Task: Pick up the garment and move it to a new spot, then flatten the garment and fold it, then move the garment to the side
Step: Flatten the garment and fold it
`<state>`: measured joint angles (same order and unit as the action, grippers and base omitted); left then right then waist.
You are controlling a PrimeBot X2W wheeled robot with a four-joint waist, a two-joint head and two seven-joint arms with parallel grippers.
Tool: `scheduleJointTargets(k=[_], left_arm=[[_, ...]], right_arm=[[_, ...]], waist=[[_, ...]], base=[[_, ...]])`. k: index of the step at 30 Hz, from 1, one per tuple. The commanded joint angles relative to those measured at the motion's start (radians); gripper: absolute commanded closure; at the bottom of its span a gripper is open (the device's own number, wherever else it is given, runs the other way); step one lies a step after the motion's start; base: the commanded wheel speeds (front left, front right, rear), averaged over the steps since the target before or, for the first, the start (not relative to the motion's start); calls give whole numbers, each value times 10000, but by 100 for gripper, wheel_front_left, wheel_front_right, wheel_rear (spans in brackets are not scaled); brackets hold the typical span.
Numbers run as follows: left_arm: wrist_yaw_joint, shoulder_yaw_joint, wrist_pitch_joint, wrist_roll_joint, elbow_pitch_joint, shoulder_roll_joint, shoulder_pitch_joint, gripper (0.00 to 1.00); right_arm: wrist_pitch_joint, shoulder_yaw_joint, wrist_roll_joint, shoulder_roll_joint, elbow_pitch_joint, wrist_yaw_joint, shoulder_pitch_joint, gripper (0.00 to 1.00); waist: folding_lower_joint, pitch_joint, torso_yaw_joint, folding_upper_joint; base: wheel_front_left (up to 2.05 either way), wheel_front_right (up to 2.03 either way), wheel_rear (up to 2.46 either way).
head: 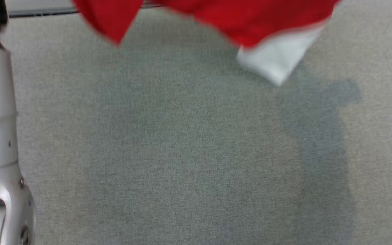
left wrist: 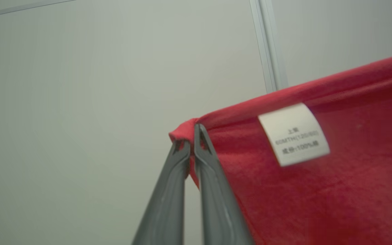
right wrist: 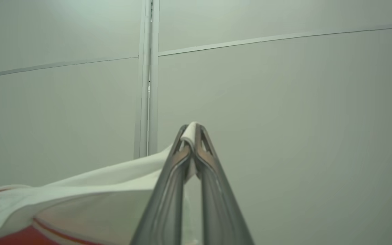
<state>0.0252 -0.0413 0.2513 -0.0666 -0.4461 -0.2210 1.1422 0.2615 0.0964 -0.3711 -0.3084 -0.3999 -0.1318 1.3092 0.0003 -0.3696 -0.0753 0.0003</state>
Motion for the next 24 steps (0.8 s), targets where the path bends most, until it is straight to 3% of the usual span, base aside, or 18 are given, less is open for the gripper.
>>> scheduleJointTargets(k=[1, 5, 9, 17, 24], left_arm=[[-141, 89, 59, 38, -199, -37, 324, 100], [-111, 114, 128, -109, -865, 107, 748, 100], [149, 228, 130, -486, -1482, 433, -216, 100], [520, 164, 136, -1057, -2565, 1404, -4315, 100], [489, 184, 139, -1777, -3332, 1647, -7537, 100]], right_arm=[[53, 158, 197, 38, 23, 20, 253, 100], [54, 566, 439, 247, 79, 20, 391, 100], [54, 568, 132, 358, 112, 20, -887, 100], [56, 509, -1045, 859, 721, 18, -6215, 100], [57, 614, -1364, 1683, 86, 18, -10345, 100]], waist=[[-3, -461, 299, -3], [-3, -698, 216, -3], [-3, -686, 129, -3], [-3, 47, 53, -3], [-3, 1115, -151, -3]], base=[[0, 0, 0], [0, 0, 0], [0, 0, 0], [0, 0, 0], [0, 0, 0]])
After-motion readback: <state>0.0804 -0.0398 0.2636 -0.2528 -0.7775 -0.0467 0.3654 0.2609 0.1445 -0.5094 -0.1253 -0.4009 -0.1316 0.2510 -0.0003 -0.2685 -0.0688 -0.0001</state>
